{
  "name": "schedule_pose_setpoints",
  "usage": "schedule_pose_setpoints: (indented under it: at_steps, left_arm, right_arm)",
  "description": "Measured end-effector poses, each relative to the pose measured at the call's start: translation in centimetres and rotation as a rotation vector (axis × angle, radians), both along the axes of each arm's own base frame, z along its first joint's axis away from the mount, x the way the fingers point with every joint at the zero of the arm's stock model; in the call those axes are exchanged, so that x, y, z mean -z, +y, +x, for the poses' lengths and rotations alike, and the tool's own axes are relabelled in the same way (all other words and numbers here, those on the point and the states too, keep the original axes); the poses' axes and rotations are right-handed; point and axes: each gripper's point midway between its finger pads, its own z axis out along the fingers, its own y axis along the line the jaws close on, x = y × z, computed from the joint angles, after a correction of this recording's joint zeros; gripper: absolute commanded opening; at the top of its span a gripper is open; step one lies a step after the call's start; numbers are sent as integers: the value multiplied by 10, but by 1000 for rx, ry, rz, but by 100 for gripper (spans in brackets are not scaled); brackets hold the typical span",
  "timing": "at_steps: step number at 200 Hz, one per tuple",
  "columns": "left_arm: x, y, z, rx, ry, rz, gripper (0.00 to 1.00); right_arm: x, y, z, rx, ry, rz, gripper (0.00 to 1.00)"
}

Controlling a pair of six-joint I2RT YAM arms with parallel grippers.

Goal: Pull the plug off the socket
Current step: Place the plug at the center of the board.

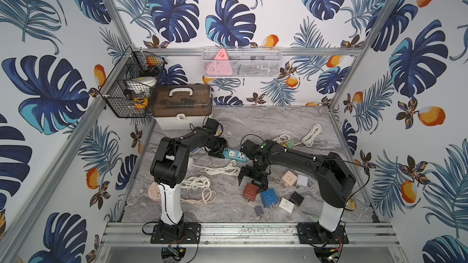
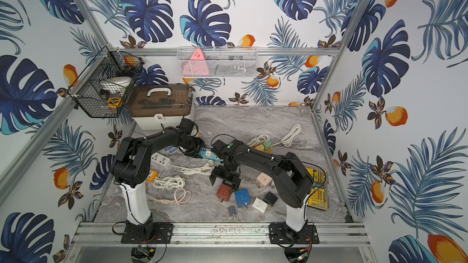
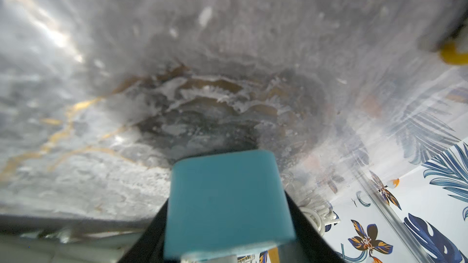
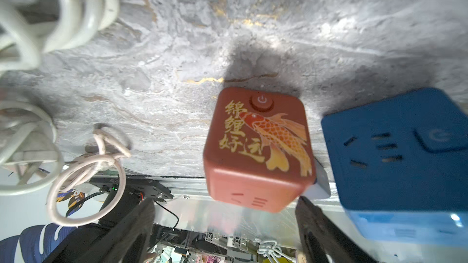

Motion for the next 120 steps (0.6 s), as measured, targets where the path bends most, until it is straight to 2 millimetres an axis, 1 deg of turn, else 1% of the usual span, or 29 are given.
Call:
schedule_pose_setpoints:
  at_steps: [20, 33, 61, 73, 89, 99, 111, 120]
  left_arm:
    - [0, 0, 0, 0, 0, 0, 0]
    - [0, 0, 0, 0, 0, 0, 0]
    - [0, 0, 0, 0, 0, 0, 0]
    - [0, 0, 0, 0, 2, 0, 0]
    - [0, 0, 0, 0, 4, 1, 0]
    - [0, 0, 0, 1, 5, 1, 0]
    - [0, 0, 0, 3, 4, 1, 0]
    - [0, 0, 0, 3, 5, 2, 0]
  right_arm:
    - [-15, 1, 10, -15, -66, 6, 87]
    - [-26, 1, 17, -35, -120, 17, 82]
    - [-59, 3, 39, -124, -312, 70, 76]
    - [-74, 5, 53, -190, -436, 92, 73]
    - [-88, 6, 72, -290, -592, 98, 70]
    - [-96, 10, 85, -372, -705, 106, 63]
    - [-102, 15, 98, -472, -822, 107, 59]
    - [-103, 20, 107, -545, -889, 102, 56]
